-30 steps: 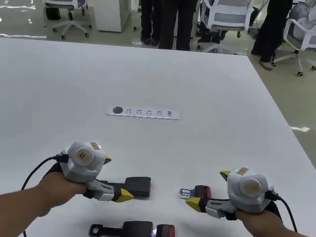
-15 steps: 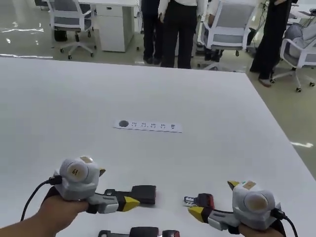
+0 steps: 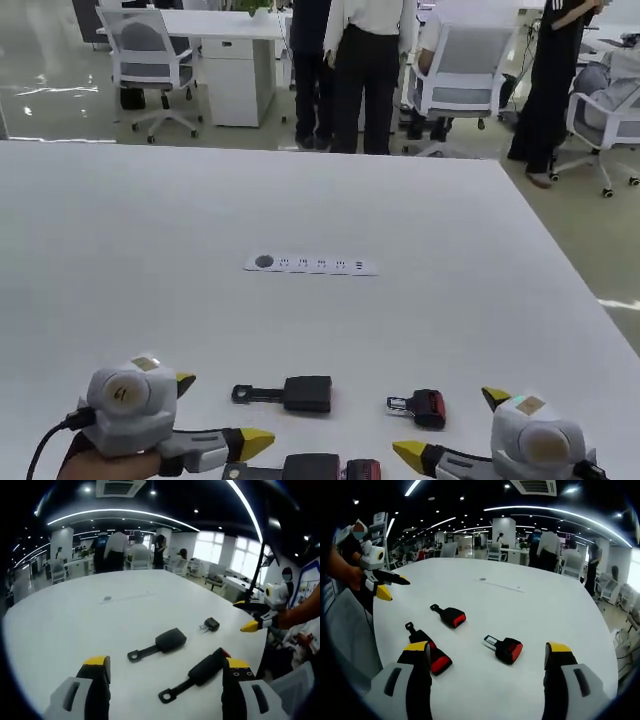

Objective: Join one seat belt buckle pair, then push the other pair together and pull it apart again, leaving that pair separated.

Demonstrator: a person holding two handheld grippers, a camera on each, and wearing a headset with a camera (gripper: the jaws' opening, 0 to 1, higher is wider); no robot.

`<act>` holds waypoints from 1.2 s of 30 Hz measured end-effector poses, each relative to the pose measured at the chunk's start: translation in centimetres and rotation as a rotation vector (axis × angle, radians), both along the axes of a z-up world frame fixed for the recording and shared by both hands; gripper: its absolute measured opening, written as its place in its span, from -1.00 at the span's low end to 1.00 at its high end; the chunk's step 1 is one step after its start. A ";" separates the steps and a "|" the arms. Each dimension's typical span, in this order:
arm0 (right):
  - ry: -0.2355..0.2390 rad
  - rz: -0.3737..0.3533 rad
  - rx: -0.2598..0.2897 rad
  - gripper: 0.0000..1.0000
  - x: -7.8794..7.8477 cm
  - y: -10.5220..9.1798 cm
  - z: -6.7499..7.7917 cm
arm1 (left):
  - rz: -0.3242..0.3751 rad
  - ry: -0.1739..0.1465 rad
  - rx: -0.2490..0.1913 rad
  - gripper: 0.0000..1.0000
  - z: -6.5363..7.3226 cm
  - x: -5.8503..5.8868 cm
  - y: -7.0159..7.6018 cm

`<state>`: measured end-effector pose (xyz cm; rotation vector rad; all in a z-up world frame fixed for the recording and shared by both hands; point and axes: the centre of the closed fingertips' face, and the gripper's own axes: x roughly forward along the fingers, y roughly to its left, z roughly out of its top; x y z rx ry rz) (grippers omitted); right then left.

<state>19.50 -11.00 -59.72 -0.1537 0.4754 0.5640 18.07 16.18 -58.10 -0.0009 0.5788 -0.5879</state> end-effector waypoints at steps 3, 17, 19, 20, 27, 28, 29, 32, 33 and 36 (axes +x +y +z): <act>-0.004 -0.004 0.000 0.89 -0.9 -0.1 0.1 | -0.006 0.002 -0.012 0.91 0.3 -1.1 0.0; -0.021 -0.043 0.021 0.91 -3.7 -1.0 1.4 | -0.028 -0.039 -0.018 0.94 1.9 -3.4 1.5; -0.023 -0.047 0.022 0.92 -4.0 -1.2 1.5 | -0.021 -0.042 -0.024 0.95 2.0 -3.4 1.6; -0.027 -0.052 0.028 0.92 -4.2 -1.3 1.6 | -0.018 -0.049 -0.029 0.95 2.1 -3.4 1.7; -0.051 -0.073 0.030 0.93 -5.4 -2.1 2.4 | -0.019 -0.099 -0.052 0.95 3.2 -4.1 1.7; -0.053 -0.074 0.030 0.93 -5.6 -2.1 2.5 | -0.019 -0.098 -0.051 0.95 3.1 -4.2 1.8; -0.054 -0.078 0.033 0.93 -5.6 -2.3 2.5 | -0.019 -0.097 -0.049 0.95 3.0 -4.3 1.9; -0.053 -0.082 0.031 0.93 -6.1 -2.3 2.5 | -0.017 -0.103 -0.041 0.96 3.3 -4.8 1.8; -0.052 -0.085 0.032 0.93 -6.1 -2.5 2.5 | -0.014 -0.108 -0.043 0.96 3.1 -4.6 2.4; -0.053 -0.101 0.044 0.94 -6.2 -2.7 2.5 | -0.004 -0.116 -0.058 0.96 3.5 -4.7 2.6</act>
